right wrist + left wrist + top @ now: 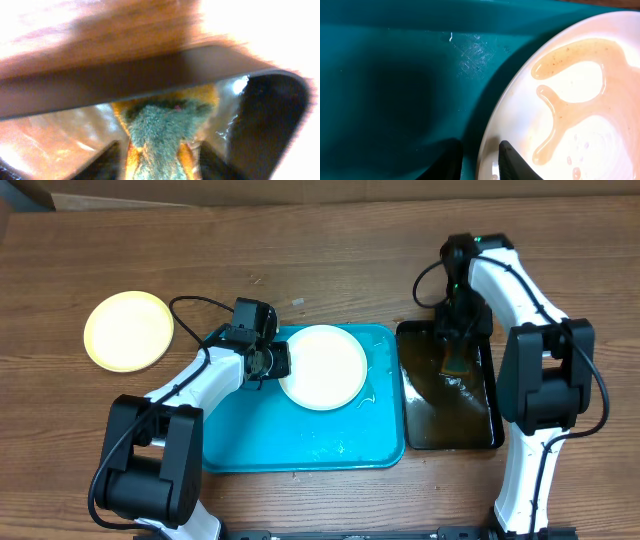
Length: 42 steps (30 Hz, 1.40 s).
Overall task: Clean dirty plates on tray and stack at the side
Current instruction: 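Return the sponge to the water tray, release it, raise right arm, then lift the white plate with the left gripper and carry it left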
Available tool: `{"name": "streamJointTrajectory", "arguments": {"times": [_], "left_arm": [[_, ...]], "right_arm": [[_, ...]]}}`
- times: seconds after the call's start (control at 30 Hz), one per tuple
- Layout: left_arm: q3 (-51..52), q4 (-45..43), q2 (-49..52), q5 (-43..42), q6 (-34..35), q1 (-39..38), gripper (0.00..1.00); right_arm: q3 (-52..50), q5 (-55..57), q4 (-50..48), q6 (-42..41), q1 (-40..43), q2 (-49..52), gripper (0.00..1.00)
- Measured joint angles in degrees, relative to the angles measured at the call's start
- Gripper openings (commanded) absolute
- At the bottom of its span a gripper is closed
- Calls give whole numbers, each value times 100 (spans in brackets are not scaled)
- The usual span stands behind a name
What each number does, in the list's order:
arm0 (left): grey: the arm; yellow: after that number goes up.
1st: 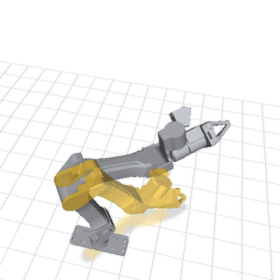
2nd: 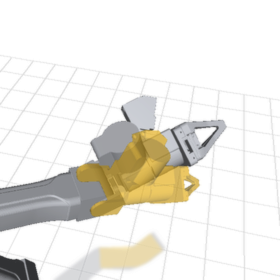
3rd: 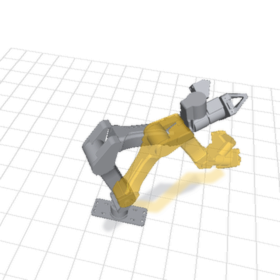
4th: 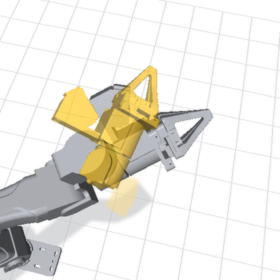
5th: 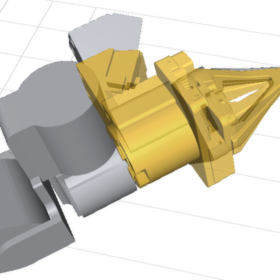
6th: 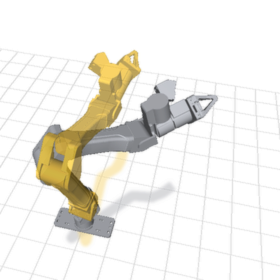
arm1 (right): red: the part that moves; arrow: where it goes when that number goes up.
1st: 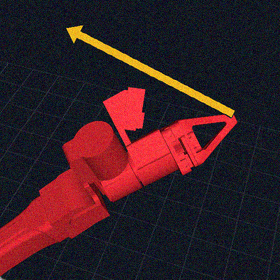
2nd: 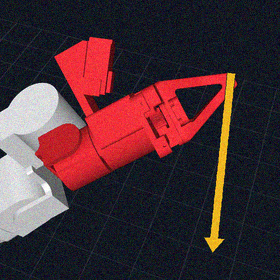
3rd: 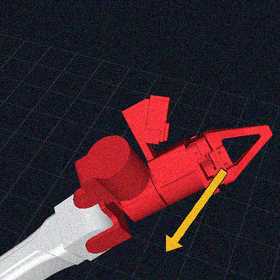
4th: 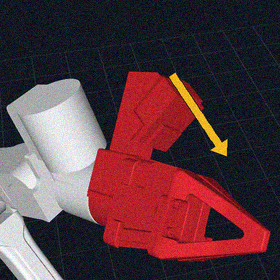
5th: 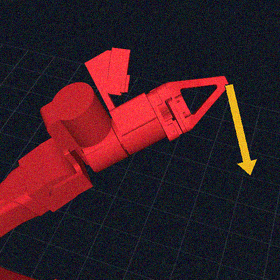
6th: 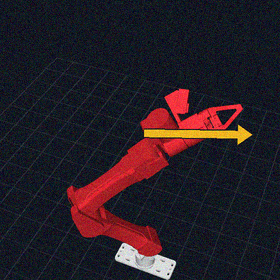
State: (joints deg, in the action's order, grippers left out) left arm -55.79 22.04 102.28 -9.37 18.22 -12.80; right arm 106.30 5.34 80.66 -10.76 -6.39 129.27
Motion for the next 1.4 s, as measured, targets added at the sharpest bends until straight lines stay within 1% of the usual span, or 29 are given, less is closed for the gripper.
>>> {"name": "streamJointTrajectory", "arguments": {"times": [0.1,0.17,0.33,0.4,0.43,0.47,0.57,0.6,0.73,0.77,0.87,1.03,1.17,1.4], "left_arm": [[-9,52,0,0,0,0,27],[-17,98,0,0,0,0,26],[-44,210,0,2,0,0,27],[-52,258,0,2,2,0,27],[-52,271,0,0,2,0,25],[-57,275,2,2,2,0,17],[-59,275,17,7,-4,2,9],[-59,273,28,-2,9,2,8],[-76,310,28,-26,22,2,4],[-109,374,28,-22,22,2,4],[-310,848,46,107,22,0,4],[-1038,1722,175,402,13,2,4],[-1821,2033,179,560,-9,0,4],[-2778,2559,181,654,-227,0,4]], "right_arm": [[461,-4,-162,-46,160,0,84],[660,-26,-317,-116,376,0,84],[713,-284,-472,-184,1244,-11,84],[713,-413,-509,-210,1606,-11,88],[713,-509,-516,-227,1777,-11,96],[713,-645,-520,-227,2044,-11,100],[713,-782,-546,-269,2273,-11,100],[713,-822,-586,-262,2345,-11,100],[713,-931,-820,-271,2481,-11,100],[713,-946,-890,-271,2492,-11,100],[713,-986,-1097,-269,2500,-11,100],[713,-1003,-1357,-267,2500,-11,100],[713,-1005,-1423,-269,2500,-11,100],[713,-1008,-1427,-269,2500,-11,100]]}}
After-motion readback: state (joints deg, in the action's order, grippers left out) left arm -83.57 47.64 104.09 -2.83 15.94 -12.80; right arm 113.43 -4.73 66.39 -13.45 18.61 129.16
